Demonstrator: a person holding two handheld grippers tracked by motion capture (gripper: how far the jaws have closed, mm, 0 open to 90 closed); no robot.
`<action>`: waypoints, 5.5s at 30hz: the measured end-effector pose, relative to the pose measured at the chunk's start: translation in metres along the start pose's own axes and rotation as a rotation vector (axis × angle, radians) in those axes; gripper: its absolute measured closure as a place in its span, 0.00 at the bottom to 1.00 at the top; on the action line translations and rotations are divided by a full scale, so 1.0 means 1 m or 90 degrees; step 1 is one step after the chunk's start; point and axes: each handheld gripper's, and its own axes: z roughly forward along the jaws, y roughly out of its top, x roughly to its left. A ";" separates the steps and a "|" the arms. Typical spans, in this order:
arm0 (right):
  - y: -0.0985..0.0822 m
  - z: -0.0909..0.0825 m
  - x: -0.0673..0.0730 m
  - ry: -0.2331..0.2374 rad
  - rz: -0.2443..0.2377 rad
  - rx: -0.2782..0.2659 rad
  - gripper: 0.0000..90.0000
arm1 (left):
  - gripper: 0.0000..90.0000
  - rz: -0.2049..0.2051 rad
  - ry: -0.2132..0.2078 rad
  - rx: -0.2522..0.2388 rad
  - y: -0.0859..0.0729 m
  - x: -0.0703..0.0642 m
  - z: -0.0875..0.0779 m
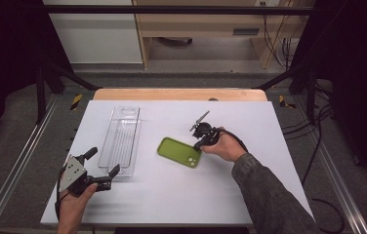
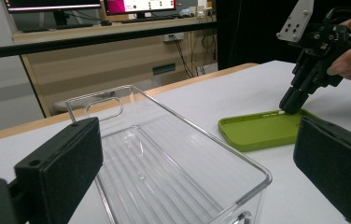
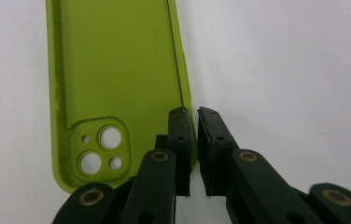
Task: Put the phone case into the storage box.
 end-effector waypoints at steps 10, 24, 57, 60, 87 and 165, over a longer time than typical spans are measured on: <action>0.000 0.000 -0.001 0.002 -0.011 -0.002 0.95 | 0.01 0.000 -0.002 0.001 0.000 0.000 0.000; -0.001 0.000 0.003 -0.014 -0.052 -0.003 0.98 | 0.01 0.001 0.000 0.002 0.000 0.000 0.000; 0.016 -0.092 0.038 -0.064 -0.170 0.000 0.98 | 0.03 0.248 -0.070 0.113 0.066 -0.022 0.031; 0.017 -0.095 0.039 -0.068 -0.170 -0.003 0.98 | 0.03 0.251 -0.078 0.124 0.067 -0.021 0.037; 0.023 -0.093 0.039 -0.048 -0.171 -0.004 0.98 | 0.04 0.347 -0.219 0.216 0.088 -0.066 0.085; 0.039 -0.107 0.054 -0.059 -0.200 -0.016 0.98 | 0.50 0.477 -0.373 0.225 0.119 -0.130 0.123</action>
